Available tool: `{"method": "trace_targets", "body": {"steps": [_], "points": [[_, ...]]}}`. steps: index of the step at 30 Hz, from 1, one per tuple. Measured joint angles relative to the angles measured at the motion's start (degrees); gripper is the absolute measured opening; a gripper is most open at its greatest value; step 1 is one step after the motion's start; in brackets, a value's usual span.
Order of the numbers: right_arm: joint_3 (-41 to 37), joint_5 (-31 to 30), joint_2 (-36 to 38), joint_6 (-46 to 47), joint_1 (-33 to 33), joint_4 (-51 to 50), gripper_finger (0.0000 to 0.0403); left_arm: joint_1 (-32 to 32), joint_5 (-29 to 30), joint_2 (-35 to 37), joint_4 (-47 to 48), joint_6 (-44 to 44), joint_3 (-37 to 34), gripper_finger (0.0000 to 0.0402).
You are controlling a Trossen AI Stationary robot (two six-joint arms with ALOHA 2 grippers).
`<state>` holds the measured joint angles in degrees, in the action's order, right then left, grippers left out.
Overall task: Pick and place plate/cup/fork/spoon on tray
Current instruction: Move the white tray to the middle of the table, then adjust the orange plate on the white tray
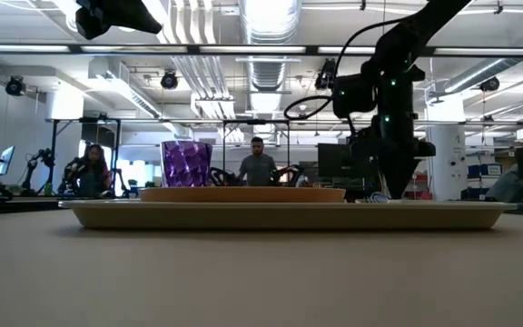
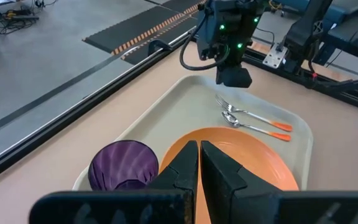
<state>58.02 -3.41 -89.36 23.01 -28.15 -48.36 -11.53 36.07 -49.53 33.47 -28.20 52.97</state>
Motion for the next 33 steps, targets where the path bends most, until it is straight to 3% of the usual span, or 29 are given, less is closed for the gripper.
{"method": "trace_targets", "body": {"steps": [12,19,29,33], "points": [[4.7,-2.1,0.1,-3.2,0.6,4.1,0.0011,0.2,0.2,-0.5,0.0,0.0,0.0,0.0000],[11.7,11.9,-0.8,-2.8,0.0,16.4,0.0011,0.3,0.2,-0.4,0.0,0.0,0.0,0.0000],[11.3,13.9,-5.4,2.8,12.0,17.4,0.0011,0.3,0.2,-0.4,0.0,0.1,0.0,0.0000],[11.3,11.5,-8.8,3.0,15.9,17.1,0.0011,0.3,0.2,-0.4,0.0,0.1,-0.1,0.0000]]}}
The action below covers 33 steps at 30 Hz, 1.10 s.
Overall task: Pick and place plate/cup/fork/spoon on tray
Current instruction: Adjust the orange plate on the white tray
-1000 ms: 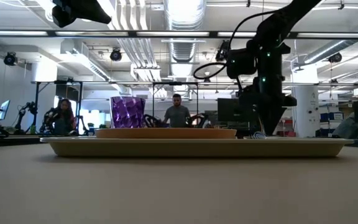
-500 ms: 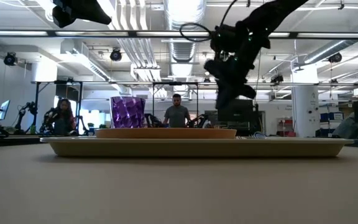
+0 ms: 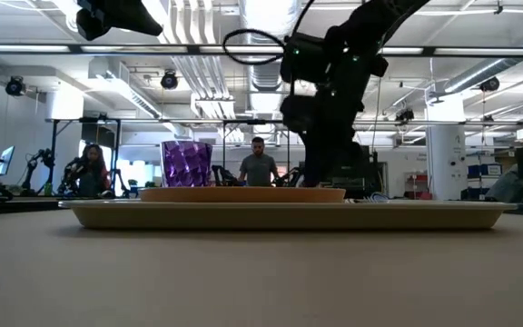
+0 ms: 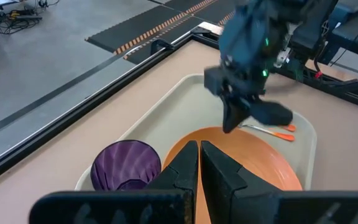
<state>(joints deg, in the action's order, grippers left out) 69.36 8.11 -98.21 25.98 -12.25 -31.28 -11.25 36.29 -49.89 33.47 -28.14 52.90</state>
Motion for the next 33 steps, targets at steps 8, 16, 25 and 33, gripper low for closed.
{"method": "trace_targets", "body": {"steps": [8,16,25,33], "points": [[0.0,-0.7,-3.1,1.1,1.1,-0.9,0.0011,0.0,0.0,0.0,0.0,0.0,0.0,0.0000],[0.0,-2.4,-1.6,0.4,1.2,-9.0,0.0011,0.0,0.0,0.0,0.0,0.0,0.0,0.0000],[3.5,-3.3,-1.2,-1.5,1.3,-8.7,0.0011,0.0,0.2,0.0,0.0,0.0,0.0,0.0000],[12.6,-7.6,-1.2,-9.9,-3.8,-5.7,0.0011,0.0,0.3,0.0,0.0,0.0,0.0,0.0000]]}}
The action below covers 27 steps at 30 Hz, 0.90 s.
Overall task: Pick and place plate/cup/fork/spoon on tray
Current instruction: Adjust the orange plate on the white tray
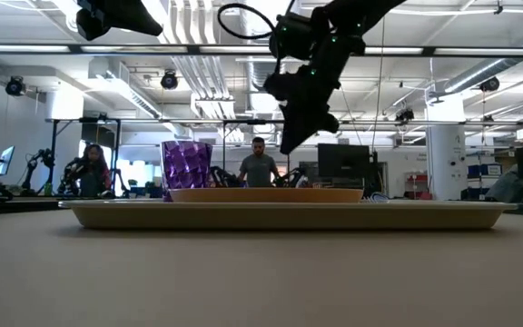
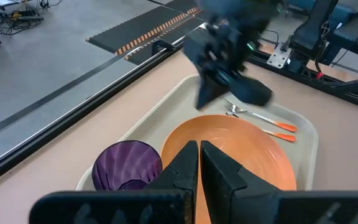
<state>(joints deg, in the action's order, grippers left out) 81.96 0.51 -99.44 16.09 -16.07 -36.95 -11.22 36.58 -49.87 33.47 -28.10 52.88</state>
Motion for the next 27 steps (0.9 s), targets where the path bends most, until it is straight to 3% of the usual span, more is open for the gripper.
{"method": "trace_targets", "body": {"steps": [9,27], "points": [[-0.4,-0.6,0.0,-1.1,-8.3,0.5,0.0011,0.0,0.0,0.0,0.0,0.0,0.0,0.0000],[-11.4,0.0,-0.1,5.1,-8.8,9.5,0.0011,0.0,0.1,0.0,0.0,0.0,0.0,0.0000]]}}
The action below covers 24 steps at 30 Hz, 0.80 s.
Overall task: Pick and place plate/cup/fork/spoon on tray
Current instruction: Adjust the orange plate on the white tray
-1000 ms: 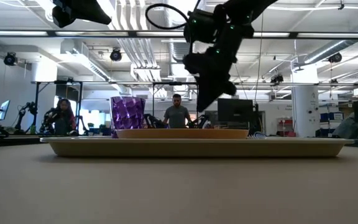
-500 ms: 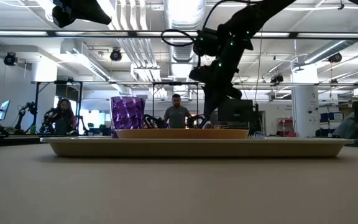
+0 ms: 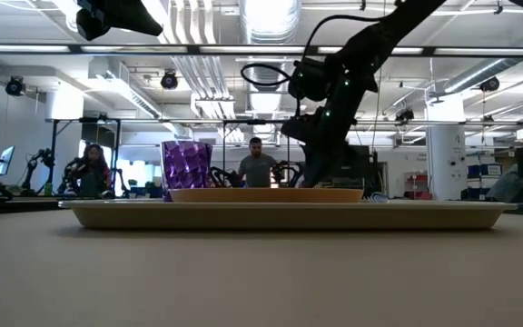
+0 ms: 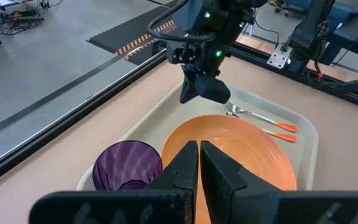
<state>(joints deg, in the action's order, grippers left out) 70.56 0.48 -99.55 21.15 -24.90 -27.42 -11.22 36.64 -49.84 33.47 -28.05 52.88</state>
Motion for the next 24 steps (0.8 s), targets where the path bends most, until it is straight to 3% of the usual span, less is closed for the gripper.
{"method": "trace_targets", "body": {"steps": [14,24], "points": [[-6.0,3.0,0.0,4.1,1.7,6.4,0.0011,0.0,0.0,0.0,0.0,0.0,0.0,0.0000],[-8.4,3.0,0.0,6.9,6.7,8.3,0.0011,0.0,0.0,0.0,0.0,0.0,0.0,0.0000]]}}
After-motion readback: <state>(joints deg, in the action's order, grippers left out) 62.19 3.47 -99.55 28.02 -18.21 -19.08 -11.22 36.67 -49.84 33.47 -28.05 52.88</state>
